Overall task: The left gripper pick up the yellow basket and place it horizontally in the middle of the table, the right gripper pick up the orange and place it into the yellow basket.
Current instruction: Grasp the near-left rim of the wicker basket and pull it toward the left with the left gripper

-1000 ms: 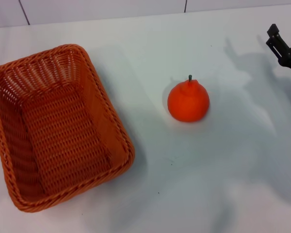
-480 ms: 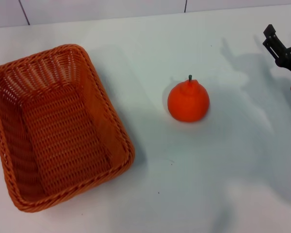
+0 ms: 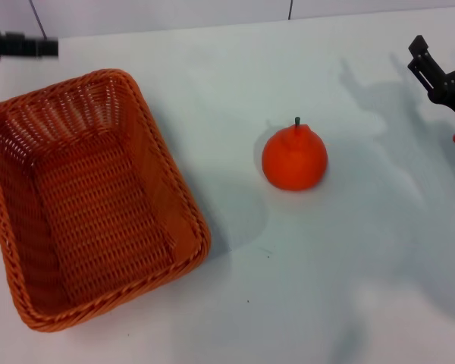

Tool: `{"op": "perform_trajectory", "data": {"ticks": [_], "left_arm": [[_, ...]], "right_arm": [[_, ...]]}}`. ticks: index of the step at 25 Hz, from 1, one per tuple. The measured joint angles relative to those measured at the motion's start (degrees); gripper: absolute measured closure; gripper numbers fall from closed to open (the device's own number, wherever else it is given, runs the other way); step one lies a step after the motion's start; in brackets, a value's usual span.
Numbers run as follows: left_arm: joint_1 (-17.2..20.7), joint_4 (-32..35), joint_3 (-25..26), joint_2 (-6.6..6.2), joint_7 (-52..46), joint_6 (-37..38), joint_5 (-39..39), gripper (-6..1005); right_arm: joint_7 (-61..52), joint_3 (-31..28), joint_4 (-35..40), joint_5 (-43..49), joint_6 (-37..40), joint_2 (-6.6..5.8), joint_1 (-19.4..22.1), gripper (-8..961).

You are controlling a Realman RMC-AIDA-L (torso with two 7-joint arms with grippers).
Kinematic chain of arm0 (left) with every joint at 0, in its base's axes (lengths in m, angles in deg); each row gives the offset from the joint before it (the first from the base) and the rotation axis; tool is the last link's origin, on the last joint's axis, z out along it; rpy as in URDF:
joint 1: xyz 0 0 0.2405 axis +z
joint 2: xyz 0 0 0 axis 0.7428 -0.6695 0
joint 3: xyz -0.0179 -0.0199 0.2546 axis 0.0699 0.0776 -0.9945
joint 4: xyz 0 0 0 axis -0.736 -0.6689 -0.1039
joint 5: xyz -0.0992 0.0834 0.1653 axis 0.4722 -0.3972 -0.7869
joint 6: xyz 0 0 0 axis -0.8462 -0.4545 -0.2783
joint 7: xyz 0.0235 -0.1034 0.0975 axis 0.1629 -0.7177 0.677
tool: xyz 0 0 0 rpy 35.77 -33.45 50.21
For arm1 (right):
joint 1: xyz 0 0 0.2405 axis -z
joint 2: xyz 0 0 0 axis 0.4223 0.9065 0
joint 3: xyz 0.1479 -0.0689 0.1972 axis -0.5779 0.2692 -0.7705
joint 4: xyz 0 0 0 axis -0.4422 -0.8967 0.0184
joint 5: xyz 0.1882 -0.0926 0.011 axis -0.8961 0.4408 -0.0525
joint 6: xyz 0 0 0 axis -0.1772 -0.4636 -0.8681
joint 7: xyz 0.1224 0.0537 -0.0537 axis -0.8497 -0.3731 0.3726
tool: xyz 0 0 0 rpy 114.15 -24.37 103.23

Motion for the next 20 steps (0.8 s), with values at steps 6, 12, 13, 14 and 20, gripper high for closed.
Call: {"op": "perform_trajectory", "data": {"ticks": [6, 12, 13, 14, 20], "left_arm": [[-1.6, 8.5, -7.6, 3.85, -0.5, -2.3, -13.3, 122], [-1.9, 13.6, -9.4, 9.50, -0.4, -8.7, -24.8, 125], [-1.9, 13.8, -9.6, 10.03, -0.3, -9.3, -25.8, 126], [-2.1, 14.0, -9.8, 10.67, -0.3, -10.4, -27.8, 126], [-2.5, 13.1, -10.7, 11.25, -0.3, -12.1, -30.4, 137]], "right_arm": [[0.0, 0.2, -0.2, 1.2, 0.6, -0.04, 0.4, 11], [-0.3, 0.2, 0.0, 2.4, 0.8, -0.09, 0.6, 12], [-0.6, 0.2, 0.0, 2.4, 0.8, -0.09, 0.6, 12], [-0.9, 0.2, 0.0, 2.5, 0.8, -0.09, 0.6, 12], [-1.6, 0.2, 0.0, 3.2, 1.3, -0.17, 0.6, 12]]}}
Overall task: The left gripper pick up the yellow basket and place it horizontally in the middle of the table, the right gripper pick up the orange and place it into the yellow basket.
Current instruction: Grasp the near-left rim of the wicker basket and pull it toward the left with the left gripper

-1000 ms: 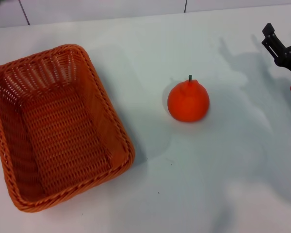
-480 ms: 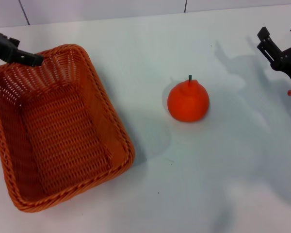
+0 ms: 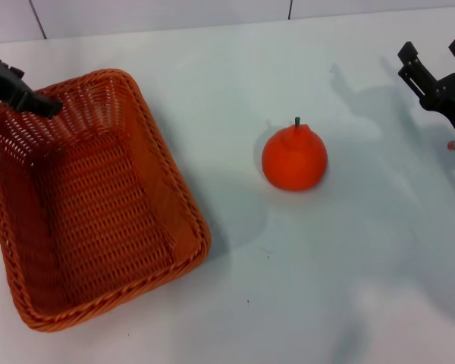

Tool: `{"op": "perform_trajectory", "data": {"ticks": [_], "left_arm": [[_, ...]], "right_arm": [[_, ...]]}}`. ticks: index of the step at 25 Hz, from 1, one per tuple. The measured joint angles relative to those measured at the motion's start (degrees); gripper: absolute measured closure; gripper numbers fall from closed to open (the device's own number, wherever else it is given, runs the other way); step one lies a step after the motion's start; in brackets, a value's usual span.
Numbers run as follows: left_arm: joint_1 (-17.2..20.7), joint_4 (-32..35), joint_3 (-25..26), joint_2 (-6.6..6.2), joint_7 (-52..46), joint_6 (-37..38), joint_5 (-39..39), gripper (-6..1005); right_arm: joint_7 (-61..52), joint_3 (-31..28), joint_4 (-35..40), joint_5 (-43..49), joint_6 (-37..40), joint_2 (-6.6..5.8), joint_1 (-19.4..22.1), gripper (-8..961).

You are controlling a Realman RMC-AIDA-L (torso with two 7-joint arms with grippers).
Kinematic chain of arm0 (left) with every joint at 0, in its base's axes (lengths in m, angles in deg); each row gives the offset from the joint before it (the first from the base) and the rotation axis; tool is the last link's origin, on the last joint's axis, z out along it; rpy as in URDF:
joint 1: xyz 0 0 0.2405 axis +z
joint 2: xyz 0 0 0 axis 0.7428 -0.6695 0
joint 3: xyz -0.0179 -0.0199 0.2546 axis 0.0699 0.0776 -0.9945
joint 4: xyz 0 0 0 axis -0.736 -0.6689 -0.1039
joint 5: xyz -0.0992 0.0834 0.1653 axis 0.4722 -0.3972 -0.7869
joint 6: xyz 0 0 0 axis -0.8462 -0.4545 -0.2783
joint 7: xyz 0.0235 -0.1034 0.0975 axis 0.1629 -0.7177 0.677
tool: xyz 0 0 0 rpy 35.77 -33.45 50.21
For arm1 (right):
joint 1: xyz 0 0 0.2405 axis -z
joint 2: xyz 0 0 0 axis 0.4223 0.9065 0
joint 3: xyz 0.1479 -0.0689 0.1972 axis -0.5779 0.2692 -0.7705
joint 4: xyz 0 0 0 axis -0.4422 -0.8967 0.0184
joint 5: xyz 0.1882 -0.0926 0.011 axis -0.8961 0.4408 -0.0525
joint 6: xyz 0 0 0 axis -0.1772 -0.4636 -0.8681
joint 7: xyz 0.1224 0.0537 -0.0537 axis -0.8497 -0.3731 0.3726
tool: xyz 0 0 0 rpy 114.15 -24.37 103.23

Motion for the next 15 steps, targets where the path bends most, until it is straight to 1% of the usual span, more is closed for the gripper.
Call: {"op": "perform_trajectory", "data": {"ticks": [2, 6, 15], "left_arm": [[0.0, -0.1, -0.3, 0.03, 0.0, -0.1, -0.3, 142], [-0.1, -0.6, -1.8, 0.49, -0.3, -0.7, -1.9, 152], [-0.1, -2.2, -2.5, 0.94, -0.2, -3.1, -2.6, 174]], "right_arm": [[0.0, 0.0, 0.0, 0.6, 0.0, -0.01, 0.0, 12], [-0.2, 0.0, 0.0, 1.2, 0.0, 0.04, -0.1, 12], [-1.5, 0.0, 0.0, 1.4, 0.1, 0.08, 0.0, 12]]}}
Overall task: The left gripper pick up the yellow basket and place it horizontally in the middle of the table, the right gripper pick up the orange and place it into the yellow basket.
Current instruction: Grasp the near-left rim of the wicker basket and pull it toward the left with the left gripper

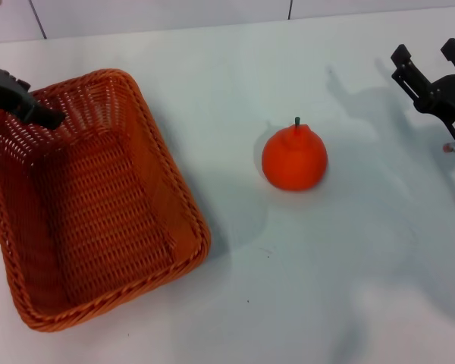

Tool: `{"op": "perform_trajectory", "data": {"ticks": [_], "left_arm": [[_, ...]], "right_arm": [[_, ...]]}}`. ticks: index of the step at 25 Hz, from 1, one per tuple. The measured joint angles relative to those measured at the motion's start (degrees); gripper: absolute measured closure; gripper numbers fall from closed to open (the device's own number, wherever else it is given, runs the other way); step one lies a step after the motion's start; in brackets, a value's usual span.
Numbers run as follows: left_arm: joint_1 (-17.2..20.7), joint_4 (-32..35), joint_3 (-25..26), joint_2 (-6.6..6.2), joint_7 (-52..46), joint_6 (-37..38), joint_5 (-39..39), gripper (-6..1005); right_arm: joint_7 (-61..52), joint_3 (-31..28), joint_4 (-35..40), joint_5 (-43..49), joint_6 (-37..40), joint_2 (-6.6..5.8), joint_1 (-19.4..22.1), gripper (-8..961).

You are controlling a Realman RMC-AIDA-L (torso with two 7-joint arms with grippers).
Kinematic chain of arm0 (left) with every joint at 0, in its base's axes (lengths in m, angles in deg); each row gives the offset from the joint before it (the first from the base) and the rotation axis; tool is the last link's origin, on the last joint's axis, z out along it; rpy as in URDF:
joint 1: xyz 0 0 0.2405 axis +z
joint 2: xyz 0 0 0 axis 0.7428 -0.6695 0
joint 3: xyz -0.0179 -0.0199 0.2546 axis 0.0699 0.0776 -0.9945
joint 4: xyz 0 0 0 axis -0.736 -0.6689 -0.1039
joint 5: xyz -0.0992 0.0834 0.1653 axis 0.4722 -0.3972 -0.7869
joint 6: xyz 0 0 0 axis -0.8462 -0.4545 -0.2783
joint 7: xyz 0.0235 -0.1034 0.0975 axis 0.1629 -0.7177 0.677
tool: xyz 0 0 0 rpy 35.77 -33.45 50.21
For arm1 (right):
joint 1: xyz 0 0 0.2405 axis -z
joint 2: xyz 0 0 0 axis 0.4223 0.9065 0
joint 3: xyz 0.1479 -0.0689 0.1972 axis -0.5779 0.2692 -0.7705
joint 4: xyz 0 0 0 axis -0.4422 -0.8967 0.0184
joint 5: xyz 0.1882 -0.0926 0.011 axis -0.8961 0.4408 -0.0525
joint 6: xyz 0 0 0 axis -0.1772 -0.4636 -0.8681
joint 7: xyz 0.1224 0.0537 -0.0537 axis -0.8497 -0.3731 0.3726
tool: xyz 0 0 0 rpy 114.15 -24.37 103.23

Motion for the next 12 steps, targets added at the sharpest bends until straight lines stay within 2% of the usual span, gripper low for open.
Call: {"op": "perform_trajectory", "data": {"ticks": [3, 12], "left_arm": [[0.0, -0.8, -0.2, 0.42, -0.1, -0.8, -1.3, 181], [0.3, -0.3, 0.4, 1.64, -1.0, -1.6, -3.4, 406]], "right_arm": [[0.0, 0.0, 0.0, 0.6, 0.1, 0.00, 0.0, 12], [0.0, 0.0, 0.0, 0.7, 0.0, 0.00, 0.0, 11]]}}
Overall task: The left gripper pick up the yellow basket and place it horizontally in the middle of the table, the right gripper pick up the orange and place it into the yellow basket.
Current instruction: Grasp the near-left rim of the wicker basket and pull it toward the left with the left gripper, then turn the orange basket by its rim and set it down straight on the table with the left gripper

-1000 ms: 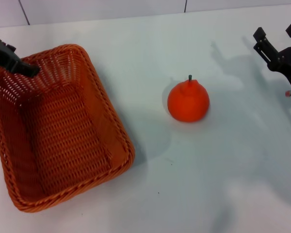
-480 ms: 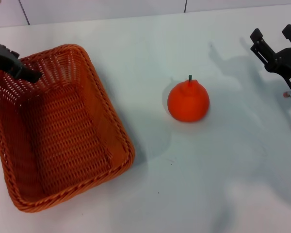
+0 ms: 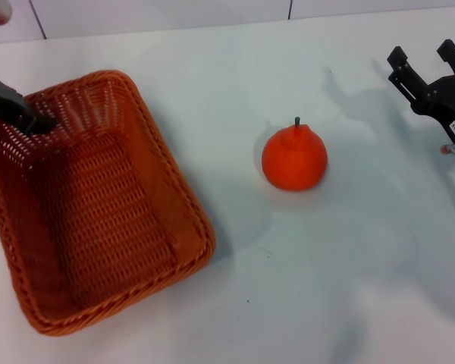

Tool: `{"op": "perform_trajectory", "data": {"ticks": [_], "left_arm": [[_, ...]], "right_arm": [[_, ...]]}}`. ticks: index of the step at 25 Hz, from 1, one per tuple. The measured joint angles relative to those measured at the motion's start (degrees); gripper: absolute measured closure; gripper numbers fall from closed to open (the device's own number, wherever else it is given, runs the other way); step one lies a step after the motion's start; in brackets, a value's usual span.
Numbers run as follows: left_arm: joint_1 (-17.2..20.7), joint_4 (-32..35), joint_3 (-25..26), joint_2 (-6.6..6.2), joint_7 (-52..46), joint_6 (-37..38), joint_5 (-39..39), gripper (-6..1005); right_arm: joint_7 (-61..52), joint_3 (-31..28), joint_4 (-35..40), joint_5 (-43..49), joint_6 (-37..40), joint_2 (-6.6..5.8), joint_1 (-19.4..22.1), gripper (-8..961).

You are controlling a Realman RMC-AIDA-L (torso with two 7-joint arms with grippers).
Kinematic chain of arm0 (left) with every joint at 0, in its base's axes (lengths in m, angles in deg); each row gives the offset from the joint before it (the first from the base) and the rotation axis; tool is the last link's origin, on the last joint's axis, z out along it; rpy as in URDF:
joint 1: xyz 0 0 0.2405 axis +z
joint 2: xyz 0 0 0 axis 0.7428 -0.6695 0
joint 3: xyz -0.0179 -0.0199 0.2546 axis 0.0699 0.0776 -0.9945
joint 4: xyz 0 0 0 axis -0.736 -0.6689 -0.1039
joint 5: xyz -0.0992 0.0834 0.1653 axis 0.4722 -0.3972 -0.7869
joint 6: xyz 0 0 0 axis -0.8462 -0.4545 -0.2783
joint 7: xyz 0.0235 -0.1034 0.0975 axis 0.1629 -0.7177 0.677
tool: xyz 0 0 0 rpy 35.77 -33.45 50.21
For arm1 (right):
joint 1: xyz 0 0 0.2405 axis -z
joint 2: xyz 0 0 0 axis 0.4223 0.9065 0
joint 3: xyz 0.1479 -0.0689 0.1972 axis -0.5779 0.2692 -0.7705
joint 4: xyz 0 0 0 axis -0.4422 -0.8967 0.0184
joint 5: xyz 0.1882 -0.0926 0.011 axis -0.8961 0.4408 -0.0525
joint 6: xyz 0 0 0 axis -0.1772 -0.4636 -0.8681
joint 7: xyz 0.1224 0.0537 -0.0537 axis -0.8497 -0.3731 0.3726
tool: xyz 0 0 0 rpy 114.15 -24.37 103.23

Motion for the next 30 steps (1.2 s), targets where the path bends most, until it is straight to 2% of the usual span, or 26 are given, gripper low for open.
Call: {"op": "perform_trajectory", "data": {"ticks": [4, 13, 19, 22, 25, 30], "left_arm": [[0.6, 1.5, 0.2, 0.28, -0.3, -0.2, 0.0, 564], [0.2, 1.9, 1.2, 0.23, -2.1, 2.1, -0.2, 671], [-2.0, 2.7, 8.5, -0.40, -6.0, 7.4, 0.0, 720], [-2.9, 2.9, 11.9, -1.18, -8.5, 9.0, 0.0, 742], [-3.0, 2.6, 13.0, -2.00, -11.0, 9.4, 0.1, 760], [-2.8, 1.7, 16.4, -2.45, -11.5, 10.3, 0.4, 788]], "right_arm": [[0.0, 0.0, -0.1, 0.0, 0.0, 0.00, 0.0, 11], [0.0, 0.0, -0.5, 0.0, 0.0, 0.00, 0.1, 12], [-0.1, 0.0, -0.5, 0.0, 0.1, 0.00, 0.1, 12], [-0.1, 0.0, -0.4, 0.0, 0.1, 0.00, 0.1, 12], [-0.1, 0.0, -0.3, 0.0, 0.1, 0.00, 0.1, 12], [-0.1, 0.0, 0.0, 0.1, 0.1, -0.02, 0.0, 11]]}}
